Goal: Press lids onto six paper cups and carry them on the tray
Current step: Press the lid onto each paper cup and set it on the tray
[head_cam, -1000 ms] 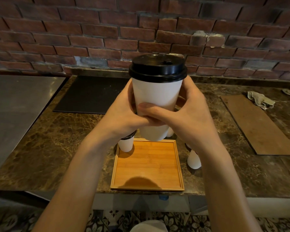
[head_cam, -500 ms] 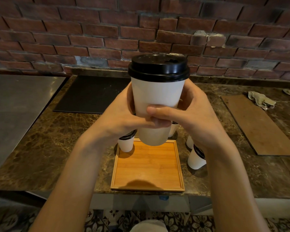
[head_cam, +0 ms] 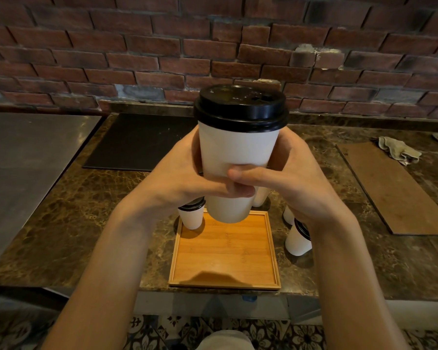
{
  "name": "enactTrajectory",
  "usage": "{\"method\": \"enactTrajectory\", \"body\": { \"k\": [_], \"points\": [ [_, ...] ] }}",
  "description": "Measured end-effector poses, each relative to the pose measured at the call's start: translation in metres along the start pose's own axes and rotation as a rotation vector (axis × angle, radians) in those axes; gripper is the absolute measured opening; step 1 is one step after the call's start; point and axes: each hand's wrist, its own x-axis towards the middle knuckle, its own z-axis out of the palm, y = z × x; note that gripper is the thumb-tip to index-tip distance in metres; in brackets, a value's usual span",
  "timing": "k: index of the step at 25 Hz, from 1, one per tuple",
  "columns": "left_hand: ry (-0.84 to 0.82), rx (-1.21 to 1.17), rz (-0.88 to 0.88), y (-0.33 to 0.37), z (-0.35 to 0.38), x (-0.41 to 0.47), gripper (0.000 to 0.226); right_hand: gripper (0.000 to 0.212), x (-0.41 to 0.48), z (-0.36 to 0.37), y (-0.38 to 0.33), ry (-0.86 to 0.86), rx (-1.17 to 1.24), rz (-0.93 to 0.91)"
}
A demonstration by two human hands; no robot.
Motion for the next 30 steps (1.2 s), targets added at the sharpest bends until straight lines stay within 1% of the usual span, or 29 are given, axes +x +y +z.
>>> {"method": "enactTrajectory", "body": {
  "k": [3,7,12,16,19,25,30],
  "points": [
    [0.016,0.014,0.009,0.0,0.0,0.0,0.076,0.061,0.0,0.0,-0.001,0.004,-0.026,0.004],
    [0.042,0.033,0.02,-0.001,-0.001,0.001,0.076,0.062,0.0,0.002,-0.004,0.025,-0.062,-0.002],
    [0.088,0.064,0.025,-0.007,-0.002,0.003,0.08,0.065,0.001,0.007,-0.006,0.073,-0.123,0.0],
    [0.141,0.088,0.035,-0.009,-0.003,0.003,0.077,0.075,0.001,0.015,-0.006,0.144,-0.178,0.0],
    [0.163,0.103,0.03,-0.009,-0.002,0.003,0.077,0.077,0.002,0.018,-0.005,0.169,-0.205,0.003],
    [0.156,0.12,0.041,-0.009,-0.004,0.001,0.075,0.08,0.003,0.019,-0.006,0.18,-0.196,-0.001],
    [0.107,0.107,0.031,-0.01,-0.007,0.0,0.08,0.079,0.006,0.018,-0.002,0.181,-0.174,-0.009]
  ]
}}
